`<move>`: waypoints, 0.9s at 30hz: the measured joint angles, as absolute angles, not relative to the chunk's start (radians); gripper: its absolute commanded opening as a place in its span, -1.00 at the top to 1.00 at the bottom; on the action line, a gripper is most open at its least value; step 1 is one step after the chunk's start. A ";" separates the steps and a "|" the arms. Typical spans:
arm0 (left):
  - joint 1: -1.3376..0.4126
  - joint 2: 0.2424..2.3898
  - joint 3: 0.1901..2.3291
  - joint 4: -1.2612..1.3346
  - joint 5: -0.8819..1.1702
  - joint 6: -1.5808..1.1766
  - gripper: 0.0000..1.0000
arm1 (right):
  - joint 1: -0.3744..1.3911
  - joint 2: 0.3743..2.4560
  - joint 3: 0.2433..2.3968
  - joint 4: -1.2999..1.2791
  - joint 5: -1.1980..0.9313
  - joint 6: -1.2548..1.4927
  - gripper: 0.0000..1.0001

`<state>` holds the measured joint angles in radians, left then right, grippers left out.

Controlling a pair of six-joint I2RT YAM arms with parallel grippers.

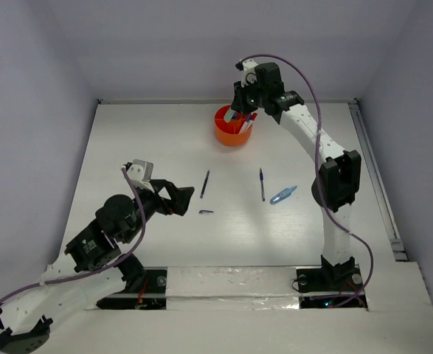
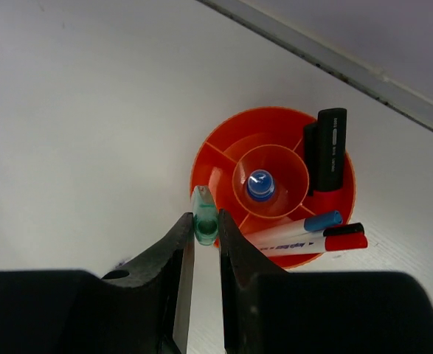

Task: Sort the stationery into containers
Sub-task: Place the pen in the storage box.

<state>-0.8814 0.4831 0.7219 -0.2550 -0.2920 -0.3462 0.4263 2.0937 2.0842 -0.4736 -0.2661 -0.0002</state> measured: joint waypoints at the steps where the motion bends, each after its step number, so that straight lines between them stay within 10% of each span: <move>1: -0.881 0.483 0.722 -0.255 -0.292 -0.345 -0.98 | 0.426 2.111 2.105 -0.485 -0.262 -0.010 1.00; 16: -0.824 0.502 0.722 -0.253 -0.257 -0.329 -0.98 | 0.426 2.217 2.169 -0.537 -0.261 -0.080 0.97; 21: -0.793 0.502 0.722 -0.251 -0.228 -0.323 -0.98 | 0.427 2.224 2.169 -0.539 -0.251 -0.081 0.11; 27: -0.767 0.502 0.721 -0.250 -0.196 -0.322 -0.98 | 0.427 2.218 2.143 -0.516 -0.238 -0.070 -0.38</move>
<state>-0.7670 0.5022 0.7212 -0.2504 -0.1963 -0.3222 0.4267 2.2177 2.1433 -0.5156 -0.2379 -0.0696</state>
